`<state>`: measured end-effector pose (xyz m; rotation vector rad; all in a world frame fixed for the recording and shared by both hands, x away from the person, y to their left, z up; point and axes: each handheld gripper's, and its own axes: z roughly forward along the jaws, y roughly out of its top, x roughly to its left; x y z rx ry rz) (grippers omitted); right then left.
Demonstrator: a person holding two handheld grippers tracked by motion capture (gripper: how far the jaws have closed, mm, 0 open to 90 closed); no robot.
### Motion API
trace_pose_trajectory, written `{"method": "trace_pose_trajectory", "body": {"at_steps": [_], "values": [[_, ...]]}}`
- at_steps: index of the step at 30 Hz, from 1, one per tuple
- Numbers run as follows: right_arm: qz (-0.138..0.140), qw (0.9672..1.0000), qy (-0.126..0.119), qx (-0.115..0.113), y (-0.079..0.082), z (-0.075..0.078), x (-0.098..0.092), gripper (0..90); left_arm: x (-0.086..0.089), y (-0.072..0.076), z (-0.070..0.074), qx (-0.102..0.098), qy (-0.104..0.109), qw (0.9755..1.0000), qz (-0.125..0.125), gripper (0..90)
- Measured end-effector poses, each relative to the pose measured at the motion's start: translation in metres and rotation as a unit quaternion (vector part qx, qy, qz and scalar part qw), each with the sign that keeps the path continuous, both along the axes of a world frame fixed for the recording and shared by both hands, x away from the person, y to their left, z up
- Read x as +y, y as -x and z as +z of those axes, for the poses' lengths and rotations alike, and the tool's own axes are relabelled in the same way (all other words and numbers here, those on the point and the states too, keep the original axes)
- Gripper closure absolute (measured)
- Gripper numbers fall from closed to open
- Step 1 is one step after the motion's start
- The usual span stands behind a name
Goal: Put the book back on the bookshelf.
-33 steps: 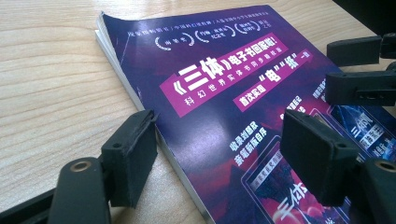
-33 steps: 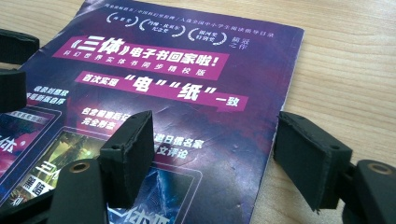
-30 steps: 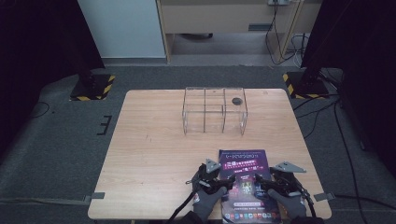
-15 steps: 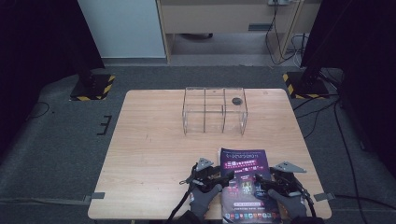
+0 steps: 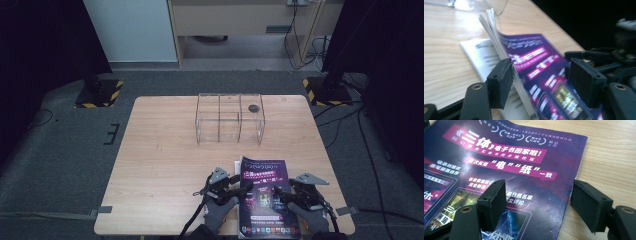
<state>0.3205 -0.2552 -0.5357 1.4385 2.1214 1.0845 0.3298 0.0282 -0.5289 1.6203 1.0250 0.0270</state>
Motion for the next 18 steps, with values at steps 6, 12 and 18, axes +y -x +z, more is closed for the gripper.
{"method": "trace_pose_trajectory", "body": {"at_steps": [6, 12, 18], "values": [[0.0, 1.0, 0.001, -0.001, 0.0, 0.0, 0.0, 28.6, -0.007, -0.001, 0.002, -0.012, 0.003, 0.9999, -0.007, 33.5], [0.001, 1.0, 0.0, -0.001, 0.0, 0.0, 0.0, 28.6, -0.011, -0.001, 0.002, -0.016, 0.013, 0.9997, -0.01, 32.9], [0.002, 1.0, 0.0, -0.001, 0.0, 0.0, 0.0, 28.6, -0.019, -0.002, 0.001, -0.016, -0.015, 0.9998, 0.003, 27.7]]}}
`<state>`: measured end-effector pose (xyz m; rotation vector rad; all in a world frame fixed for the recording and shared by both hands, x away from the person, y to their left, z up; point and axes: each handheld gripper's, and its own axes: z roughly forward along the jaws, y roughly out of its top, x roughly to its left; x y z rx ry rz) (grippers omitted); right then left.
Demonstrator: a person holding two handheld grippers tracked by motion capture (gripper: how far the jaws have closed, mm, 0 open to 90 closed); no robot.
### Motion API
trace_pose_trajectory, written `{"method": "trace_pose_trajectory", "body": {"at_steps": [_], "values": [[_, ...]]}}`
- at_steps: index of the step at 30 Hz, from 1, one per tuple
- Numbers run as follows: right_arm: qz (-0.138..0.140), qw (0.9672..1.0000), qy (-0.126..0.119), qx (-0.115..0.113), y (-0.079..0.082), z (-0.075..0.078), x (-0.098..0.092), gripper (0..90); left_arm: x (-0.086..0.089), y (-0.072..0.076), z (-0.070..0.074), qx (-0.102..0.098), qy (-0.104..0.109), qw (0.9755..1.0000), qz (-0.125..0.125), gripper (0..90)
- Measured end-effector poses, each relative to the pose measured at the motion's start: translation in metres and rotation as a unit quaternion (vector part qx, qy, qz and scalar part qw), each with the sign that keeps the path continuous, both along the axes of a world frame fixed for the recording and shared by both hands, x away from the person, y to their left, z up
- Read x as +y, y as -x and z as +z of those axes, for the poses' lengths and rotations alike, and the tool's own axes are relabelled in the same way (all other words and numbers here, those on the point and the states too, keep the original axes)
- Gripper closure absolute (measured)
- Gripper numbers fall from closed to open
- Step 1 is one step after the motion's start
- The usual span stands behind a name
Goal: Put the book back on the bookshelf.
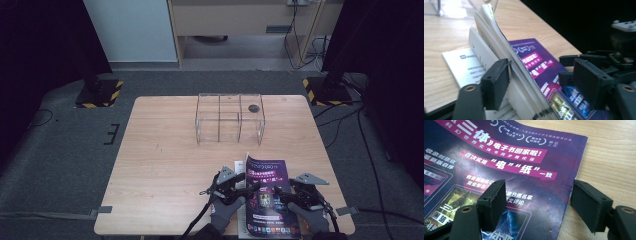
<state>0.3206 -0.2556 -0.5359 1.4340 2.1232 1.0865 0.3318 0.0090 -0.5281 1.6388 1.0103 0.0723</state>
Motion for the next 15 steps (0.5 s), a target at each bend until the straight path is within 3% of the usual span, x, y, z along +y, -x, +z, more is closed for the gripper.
{"method": "trace_pose_trajectory", "body": {"at_steps": [4, 12, 15], "values": [[0.0, 1.0, 0.001, 0.0, 0.0, 0.0, 0.0, 28.6, 0.0, -0.005, -0.008, 0.032, -0.033, 0.9989, 0.011, 22.1], [-0.001, 1.0, 0.0, 0.0, 0.0, 0.0, 0.0, 28.6, 0.002, -0.01, -0.012, 0.05, -0.038, 0.9979, 0.012, 21.6], [-0.001, 1.0, 0.001, 0.0, 0.0, 0.0, -0.001, 28.6, 0.004, -0.013, -0.013, 0.059, -0.031, 0.9978, 0.008, 21.6]]}}
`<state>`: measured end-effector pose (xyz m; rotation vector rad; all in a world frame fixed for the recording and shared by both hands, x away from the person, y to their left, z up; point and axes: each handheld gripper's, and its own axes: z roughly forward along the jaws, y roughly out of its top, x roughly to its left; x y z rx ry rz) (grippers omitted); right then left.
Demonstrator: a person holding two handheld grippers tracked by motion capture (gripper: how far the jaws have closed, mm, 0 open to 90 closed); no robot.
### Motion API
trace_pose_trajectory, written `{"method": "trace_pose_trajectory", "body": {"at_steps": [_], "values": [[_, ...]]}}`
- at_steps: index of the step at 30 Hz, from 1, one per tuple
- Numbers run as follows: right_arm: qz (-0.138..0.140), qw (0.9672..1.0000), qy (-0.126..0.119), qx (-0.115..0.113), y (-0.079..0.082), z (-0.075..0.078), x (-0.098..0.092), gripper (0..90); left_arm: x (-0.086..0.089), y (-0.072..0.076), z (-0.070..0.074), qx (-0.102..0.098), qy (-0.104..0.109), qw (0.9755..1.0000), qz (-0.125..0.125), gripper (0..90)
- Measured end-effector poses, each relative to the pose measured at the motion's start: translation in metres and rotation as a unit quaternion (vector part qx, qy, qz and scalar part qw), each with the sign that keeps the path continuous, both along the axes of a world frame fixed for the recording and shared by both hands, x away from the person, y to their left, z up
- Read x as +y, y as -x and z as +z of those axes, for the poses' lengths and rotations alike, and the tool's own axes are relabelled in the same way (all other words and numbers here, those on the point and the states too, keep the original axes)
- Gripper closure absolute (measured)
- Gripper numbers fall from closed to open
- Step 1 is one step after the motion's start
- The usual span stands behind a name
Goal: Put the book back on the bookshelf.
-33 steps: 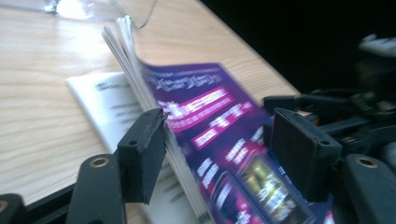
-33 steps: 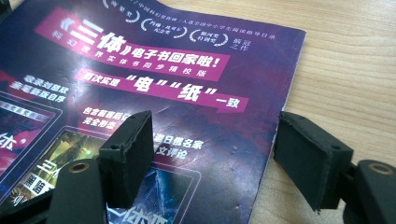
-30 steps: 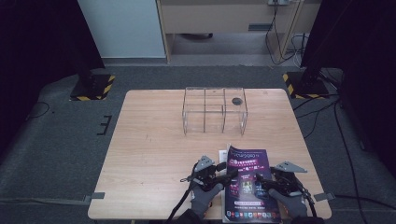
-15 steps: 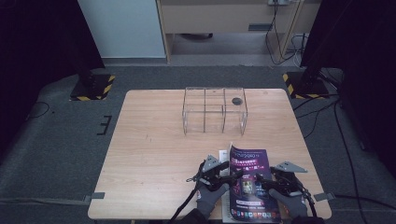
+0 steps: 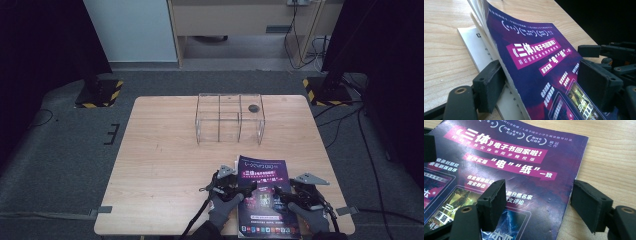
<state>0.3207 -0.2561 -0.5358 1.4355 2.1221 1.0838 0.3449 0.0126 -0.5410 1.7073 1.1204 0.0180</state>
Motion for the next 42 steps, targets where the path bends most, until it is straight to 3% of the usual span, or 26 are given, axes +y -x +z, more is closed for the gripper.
{"method": "trace_pose_trajectory", "body": {"at_steps": [3, 6, 8, 10, 11, 13, 15, 19, 21, 23, 24, 25, 27, 31, 36, 39, 42], "values": [[0.001, 1.0, 0.0, -0.001, 0.0, 0.0, 0.0, 28.6, 0.001, -0.002, 0.0, 0.008, 0.005, 0.9999, -0.004, 21.8], [0.0, 1.0, 0.0, -0.001, 0.0, 0.0, 0.0, 28.6, 0.0, 0.001, 0.002, -0.009, 0.008, 0.9999, -0.009, 24.2], [0.0, 1.0, 0.0, -0.001, 0.0, 0.0, 0.0, 28.6, 0.001, 0.002, 0.006, -0.024, 0.034, 0.999, -0.012, 28.2], [0.001, 1.0, 0.0, -0.001, 0.0, 0.0, 0.0, 28.6, 0.002, 0.003, 0.008, -0.031, 0.044, 0.9984, -0.015, 34.5], [0.001, 1.0, 0.0, -0.002, 0.0, 0.0, 0.0, 28.6, 0.002, 0.002, 0.008, -0.027, 0.039, 0.9987, -0.016, 35.6], [0.002, 1.0, 0.0, -0.002, 0.0, 0.0, 0.0, 28.6, 0.001, 0.0, 0.004, -0.013, 0.008, 0.9998, -0.015, 35.6], [0.002, 1.0, 0.0, -0.002, 0.0, 0.0, 0.0, 28.6, 0.0, 0.0, 0.002, -0.009, 0.009, 0.9997, -0.019, 35.4], [0.003, 1.0, 0.001, -0.002, -0.001, 0.0, 0.0, 28.5, -0.003, -0.003, 0.005, -0.012, -0.008, 0.9991, -0.041, 31.6], [0.003, 1.0, 0.001, -0.002, -0.001, 0.0, 0.0, 28.5, -0.004, -0.007, 0.007, -0.011, -0.015, 0.999, -0.04, 30.6], [0.003, 1.0, 0.001, -0.002, -0.001, 0.0, 0.0, 28.5, -0.004, -0.009, 0.007, -0.017, -0.011, 0.9994, -0.029, 31.1], [0.002, 1.0, 0.0, -0.002, 0.0, 0.0, 0.0, 28.5, -0.003, -0.018, 0.004, 0.006, 0.017, 0.9997, -0.014, 30.3], [0.002, 1.0, 0.0, -0.002, 0.0, 0.0, 0.0, 28.5, -0.003, -0.02, 0.002, 0.01, 0.019, 0.9996, -0.016, 28.9], [0.003, 1.0, -0.001, -0.001, 0.0, 0.0, -0.001, 28.5, -0.004, -0.019, 0.002, -0.001, 0.003, 0.9998, -0.022, 30.2], [0.005, 1.0, 0.0, -0.002, -0.001, 0.0, -0.001, 28.5, -0.005, -0.019, -0.001, 0.016, -0.016, 0.9992, -0.034, 30.5], [0.005, 1.0, -0.001, -0.002, -0.001, 0.0, -0.001, 28.2, -0.006, -0.014, 0.003, 0.006, -0.058, 0.9975, -0.041, 40.9], [0.008, 1.0, -0.002, -0.001, -0.001, 0.0, -0.001, 27.9, -0.005, -0.015, 0.003, 0.016, -0.052, 0.9979, -0.035, 45.6], [0.007, 1.0, -0.002, -0.001, 0.0, 0.0, -0.001, 27.5, -0.004, -0.016, 0.002, 0.018, -0.04, 0.9981, -0.043, 44.4]]}}
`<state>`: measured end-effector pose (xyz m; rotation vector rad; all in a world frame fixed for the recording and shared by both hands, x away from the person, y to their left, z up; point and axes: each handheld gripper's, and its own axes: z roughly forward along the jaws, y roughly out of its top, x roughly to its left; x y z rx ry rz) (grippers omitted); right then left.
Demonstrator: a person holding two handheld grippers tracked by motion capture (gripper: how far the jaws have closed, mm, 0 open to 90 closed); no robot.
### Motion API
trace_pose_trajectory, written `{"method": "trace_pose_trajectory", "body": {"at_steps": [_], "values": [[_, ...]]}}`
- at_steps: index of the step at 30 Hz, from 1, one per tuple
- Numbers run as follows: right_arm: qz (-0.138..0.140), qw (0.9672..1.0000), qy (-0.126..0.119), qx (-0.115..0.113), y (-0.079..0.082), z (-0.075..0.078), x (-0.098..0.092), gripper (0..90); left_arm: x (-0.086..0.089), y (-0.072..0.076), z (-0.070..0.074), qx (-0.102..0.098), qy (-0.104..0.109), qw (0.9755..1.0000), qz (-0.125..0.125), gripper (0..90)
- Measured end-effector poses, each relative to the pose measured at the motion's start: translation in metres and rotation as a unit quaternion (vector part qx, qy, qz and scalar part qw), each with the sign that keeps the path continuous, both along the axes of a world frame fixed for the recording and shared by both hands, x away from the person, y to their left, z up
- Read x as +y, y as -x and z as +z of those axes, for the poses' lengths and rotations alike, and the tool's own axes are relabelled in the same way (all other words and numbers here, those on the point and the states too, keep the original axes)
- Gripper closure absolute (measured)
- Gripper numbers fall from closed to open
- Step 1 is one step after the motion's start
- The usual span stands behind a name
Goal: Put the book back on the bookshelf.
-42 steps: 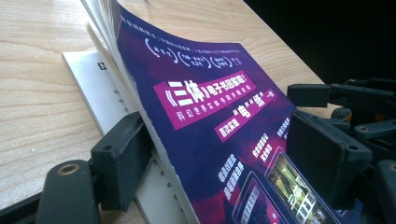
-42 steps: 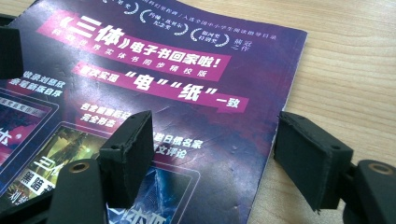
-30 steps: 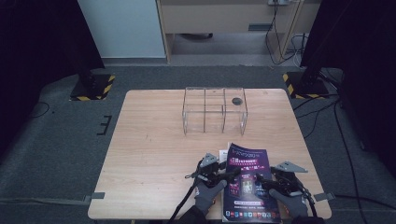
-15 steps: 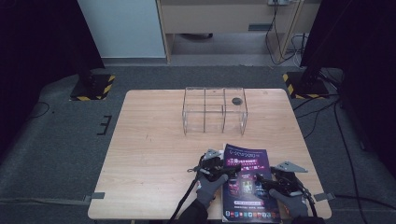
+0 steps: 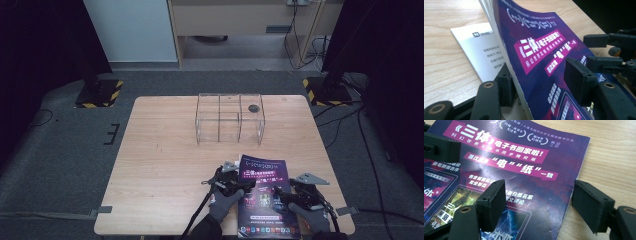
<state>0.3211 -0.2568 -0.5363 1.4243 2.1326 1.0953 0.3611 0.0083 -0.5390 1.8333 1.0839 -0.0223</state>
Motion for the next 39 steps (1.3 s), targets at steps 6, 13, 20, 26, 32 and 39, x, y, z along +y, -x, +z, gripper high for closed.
{"method": "trace_pose_trajectory", "body": {"at_steps": [6, 13, 20, 26, 32, 39], "values": [[-0.001, 1.0, 0.002, -0.001, 0.0, 0.0, 0.0, 27.3, -0.001, -0.009, -0.003, 0.007, 0.021, 0.9997, 0.014, 44.0], [0.001, 1.0, 0.002, -0.002, 0.0, 0.0, 0.0, 27.3, -0.016, 0.0, 0.007, -0.03, -0.076, 0.9965, -0.013, 47.6], [0.003, 1.0, 0.001, -0.001, -0.001, 0.0, 0.0, 27.1, -0.016, 0.0, 0.008, -0.025, -0.084, 0.9962, -0.008, 59.9], [0.005, 1.0, 0.001, 0.001, -0.001, 0.0, 0.0, 26.8, -0.019, 0.003, 0.011, -0.039, -0.096, 0.9946, -0.001, 69.5], [0.003, 0.9999, -0.01, 0.003, -0.001, 0.004, -0.002, 26.3, -0.02, 0.008, 0.021, -0.056, -0.084, 0.9948, -0.005, 82.4], [-0.007, 0.9992, -0.037, -0.014, -0.001, 0.011, -0.009, 23.8, -0.02, 0.013, 0.034, -0.072, -0.068, 0.9949, -0.018, 84.2]]}}
